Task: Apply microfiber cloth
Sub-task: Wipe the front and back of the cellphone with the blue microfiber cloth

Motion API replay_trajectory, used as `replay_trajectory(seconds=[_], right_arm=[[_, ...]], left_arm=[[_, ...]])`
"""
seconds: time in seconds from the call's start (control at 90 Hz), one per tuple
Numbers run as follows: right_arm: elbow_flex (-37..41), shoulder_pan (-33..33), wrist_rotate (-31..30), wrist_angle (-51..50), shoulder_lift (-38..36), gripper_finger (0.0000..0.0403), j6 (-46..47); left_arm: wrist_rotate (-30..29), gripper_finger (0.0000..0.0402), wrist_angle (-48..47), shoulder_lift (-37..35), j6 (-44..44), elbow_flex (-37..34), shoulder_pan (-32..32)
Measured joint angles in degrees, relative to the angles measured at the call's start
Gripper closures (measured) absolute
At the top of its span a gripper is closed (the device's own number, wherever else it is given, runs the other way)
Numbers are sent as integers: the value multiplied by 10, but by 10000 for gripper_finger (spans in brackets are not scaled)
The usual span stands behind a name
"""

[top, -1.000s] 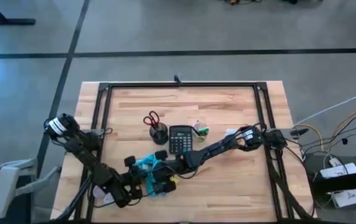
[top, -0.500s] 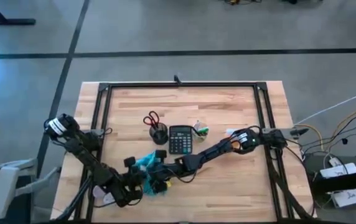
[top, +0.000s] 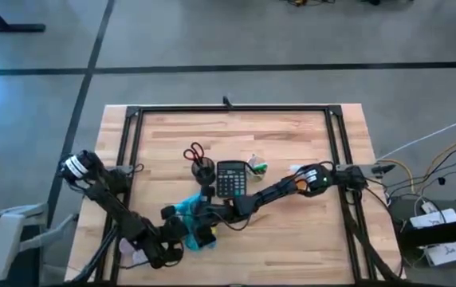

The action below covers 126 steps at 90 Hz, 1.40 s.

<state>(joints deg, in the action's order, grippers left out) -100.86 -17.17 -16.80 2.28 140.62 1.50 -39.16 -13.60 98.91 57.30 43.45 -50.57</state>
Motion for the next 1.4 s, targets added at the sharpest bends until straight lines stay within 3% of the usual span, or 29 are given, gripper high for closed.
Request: replay_trajectory(seconds=[0.167, 0.422, 0.822, 0.944, 1.189, 1.4], right_arm=[[-1, -10, 78, -23, -2, 403, -5], [0, -22, 198, -64, -22, 403, 22], [40, -46, 215, -165, -69, 403, -4], [70, -46, 218, -118, -75, 403, -12], [123, -46, 232, 103, -59, 403, -14], [134, -46, 255, 162, -53, 403, -11]], left_arm=[[-41, 381, 22, 40, 25, 1, -1], [-55, 381, 36, 67, 47, 1, -1], [-74, 381, 29, 65, 81, 0, 1], [-88, 381, 30, 65, 97, -1, 1], [-116, 381, 35, 66, 97, -2, 3], [-118, 381, 36, 66, 97, -2, 4]])
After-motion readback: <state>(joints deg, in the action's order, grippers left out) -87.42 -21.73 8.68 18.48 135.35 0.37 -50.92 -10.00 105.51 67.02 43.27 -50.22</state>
